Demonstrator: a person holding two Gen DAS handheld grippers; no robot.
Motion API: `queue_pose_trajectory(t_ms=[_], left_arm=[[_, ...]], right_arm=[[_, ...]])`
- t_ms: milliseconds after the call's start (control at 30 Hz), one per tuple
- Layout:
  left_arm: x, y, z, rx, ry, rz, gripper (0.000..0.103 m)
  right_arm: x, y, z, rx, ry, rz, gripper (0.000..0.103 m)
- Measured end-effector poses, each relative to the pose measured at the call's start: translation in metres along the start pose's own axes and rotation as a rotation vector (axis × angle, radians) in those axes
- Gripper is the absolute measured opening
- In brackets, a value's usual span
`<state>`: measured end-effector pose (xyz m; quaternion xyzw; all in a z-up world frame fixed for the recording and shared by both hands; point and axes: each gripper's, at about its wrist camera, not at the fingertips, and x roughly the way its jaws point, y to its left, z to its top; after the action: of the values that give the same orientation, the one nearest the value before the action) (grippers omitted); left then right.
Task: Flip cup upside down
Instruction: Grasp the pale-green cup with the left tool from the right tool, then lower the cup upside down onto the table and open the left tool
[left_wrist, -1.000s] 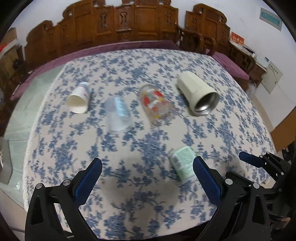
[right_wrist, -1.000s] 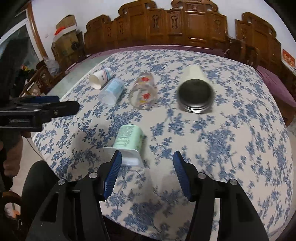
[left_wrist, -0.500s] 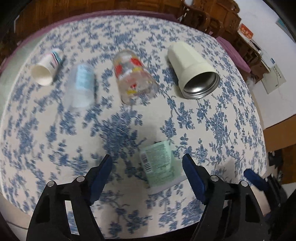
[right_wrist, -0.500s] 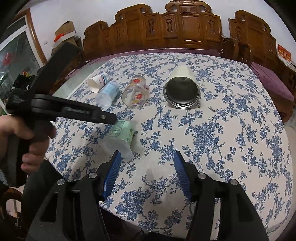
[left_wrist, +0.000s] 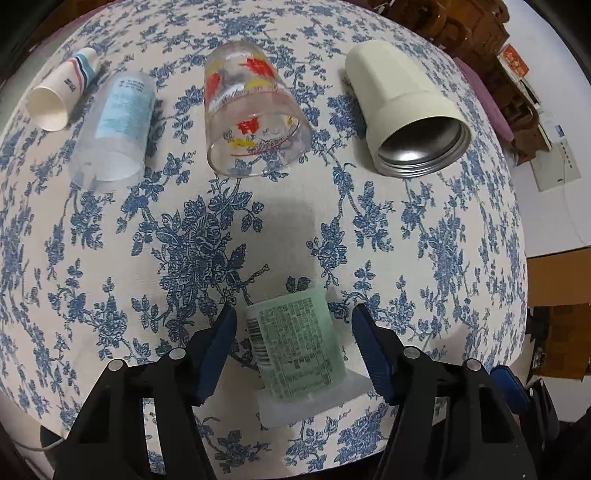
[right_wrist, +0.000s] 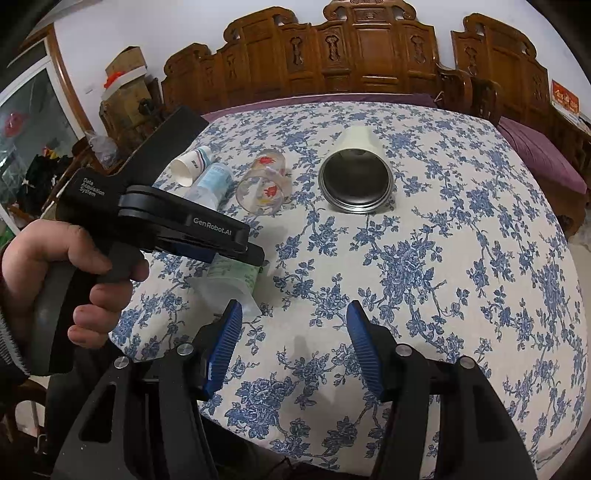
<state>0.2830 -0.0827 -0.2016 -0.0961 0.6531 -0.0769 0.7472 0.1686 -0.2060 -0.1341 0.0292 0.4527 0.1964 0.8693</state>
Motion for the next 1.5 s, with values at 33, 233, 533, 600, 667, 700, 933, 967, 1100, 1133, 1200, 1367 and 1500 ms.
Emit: queue_pose_trajectory(t_ms=[33,233,533,600,667,700,933,967,1100,1133,1200,1367,1500], left_arm=[[0.002,0.001,0.001,-0.001,0.004,0.003,0.059],[0.007,0.001,0.002,0.005,0.018,-0.008,0.045],[-0.019,0.001,0.002,0.070,-0.147,-0.055,0.044],[-0.022,0.003,0.003,0.080,-0.189,-0.049,0.044],[-0.025,0.005,0.005,0.099,-0.236,-0.033,0.044],[-0.025,0.006,0.007,0.106,-0.258,-0.027,0.044],[-0.028,0.003,0.014,0.171,-0.396,0.028,0.044],[-0.029,0.003,0.013,0.180,-0.411,0.030,0.044],[-0.028,-0.001,0.009,0.224,-0.488,0.075,0.044],[-0.026,-0.001,0.008,0.233,-0.501,0.087,0.044],[-0.024,0.000,0.003,0.242,-0.521,0.099,0.044],[-0.019,0.003,-0.012,0.269,-0.556,0.118,0.044],[-0.021,0.004,-0.031,0.297,-0.620,0.136,0.044]], right_arm=[[0.001,0.000,-0.001,0.000,0.002,0.000,0.061],[0.003,-0.002,-0.001,0.003,0.008,-0.001,0.061],[0.010,-0.012,-0.001,0.023,0.012,-0.020,0.061],[0.014,-0.015,0.001,0.029,0.013,-0.027,0.061],[0.017,-0.019,0.003,0.036,0.013,-0.038,0.061],[0.019,-0.021,0.004,0.040,0.014,-0.044,0.061],[0.026,-0.033,0.011,0.065,0.013,-0.066,0.061],[0.028,-0.035,0.012,0.072,0.013,-0.066,0.061],[0.032,-0.038,0.012,0.084,0.016,-0.066,0.061],[0.033,-0.038,0.012,0.084,0.018,-0.067,0.061],[0.034,-0.037,0.012,0.082,0.018,-0.066,0.061],[0.035,-0.034,0.011,0.073,0.015,-0.068,0.061],[0.035,-0.032,0.009,0.069,0.017,-0.070,0.061]])
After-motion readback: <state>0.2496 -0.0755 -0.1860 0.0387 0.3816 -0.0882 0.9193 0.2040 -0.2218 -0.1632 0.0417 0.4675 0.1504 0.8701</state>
